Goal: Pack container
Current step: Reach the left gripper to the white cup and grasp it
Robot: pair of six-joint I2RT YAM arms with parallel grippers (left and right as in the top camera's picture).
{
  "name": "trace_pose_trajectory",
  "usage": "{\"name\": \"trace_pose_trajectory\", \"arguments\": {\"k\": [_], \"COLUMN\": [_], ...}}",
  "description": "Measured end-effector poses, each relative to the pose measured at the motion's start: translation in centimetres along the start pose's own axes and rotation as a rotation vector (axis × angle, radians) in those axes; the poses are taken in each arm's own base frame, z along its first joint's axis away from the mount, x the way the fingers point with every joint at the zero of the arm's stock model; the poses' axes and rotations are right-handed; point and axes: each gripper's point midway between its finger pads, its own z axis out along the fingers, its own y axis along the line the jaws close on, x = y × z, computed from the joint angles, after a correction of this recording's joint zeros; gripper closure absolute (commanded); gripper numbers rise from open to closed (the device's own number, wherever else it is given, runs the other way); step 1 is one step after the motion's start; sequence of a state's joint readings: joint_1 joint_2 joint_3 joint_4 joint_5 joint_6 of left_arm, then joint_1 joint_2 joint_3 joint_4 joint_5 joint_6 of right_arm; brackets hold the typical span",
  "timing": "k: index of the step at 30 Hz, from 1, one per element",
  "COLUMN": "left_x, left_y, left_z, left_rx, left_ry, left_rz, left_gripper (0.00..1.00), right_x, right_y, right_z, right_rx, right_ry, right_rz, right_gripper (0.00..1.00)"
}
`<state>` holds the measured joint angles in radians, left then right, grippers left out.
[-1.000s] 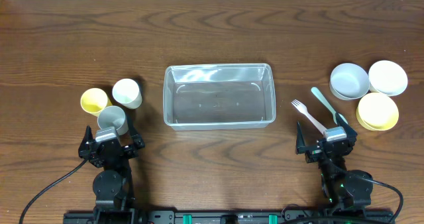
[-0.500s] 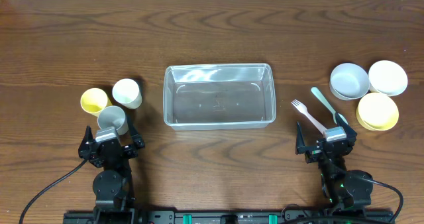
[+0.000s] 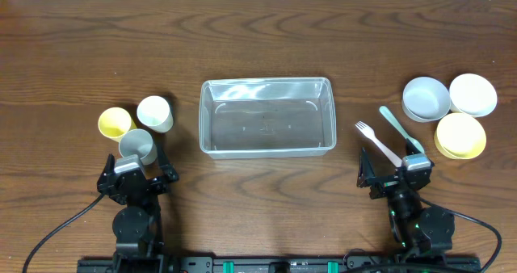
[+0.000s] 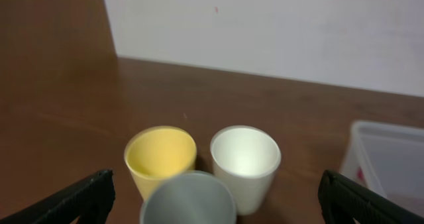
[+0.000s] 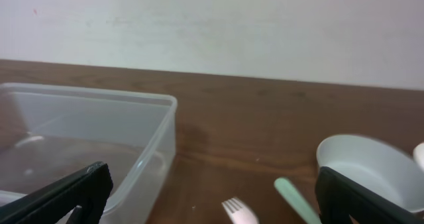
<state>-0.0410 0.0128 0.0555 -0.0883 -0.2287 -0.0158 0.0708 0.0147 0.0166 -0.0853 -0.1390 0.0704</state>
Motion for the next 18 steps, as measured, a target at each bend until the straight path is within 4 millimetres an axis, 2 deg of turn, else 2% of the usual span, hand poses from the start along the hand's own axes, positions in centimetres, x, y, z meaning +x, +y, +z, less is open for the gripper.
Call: {"name": "trace_pose_trajectory", "arguments": {"k": [3, 5, 9, 12, 15, 18], "left_x": [1.0, 0.6, -3.3, -6.7, -9.5, -10.2], "left_y": [-0.6, -0.8, -1.3, -2.0, -3.1, -3.7], "left_z": [-0.6, -1.2, -2.5, -2.5, -1.6, -0.6], "left_rx": [0.037, 0.052, 0.061, 0.073, 0.082, 0.071], "left_ry": [0.114, 0.194, 0.312, 0.391, 0.514, 0.681], "left_rz": [-0.004, 0.003, -0.003, -0.010, -0.003, 0.022], "left_gripper": [0.02, 0.02, 0.02, 0.02, 0.02, 0.02], "right_x": [0.0, -0.7, -3.6, -5.2, -5.6, -5.1], "right_y": [0.3, 0.6, 1.4, 1.8, 2.1, 2.1], "right_z": [-0.4, -0.8, -1.4, -1.2, -0.8, -0.7], "right_rx": [-0.012, -0.019, -0.039, -0.049, -0.043, -0.028], "right_ry": [0.052, 0.085, 0.163, 0.255, 0.438, 0.666], "right_rz": [0.038, 0.060, 0.091, 0.116, 0.156, 0.185], "right_gripper": [0.01, 0.01, 0.01, 0.01, 0.01, 0.01]}}
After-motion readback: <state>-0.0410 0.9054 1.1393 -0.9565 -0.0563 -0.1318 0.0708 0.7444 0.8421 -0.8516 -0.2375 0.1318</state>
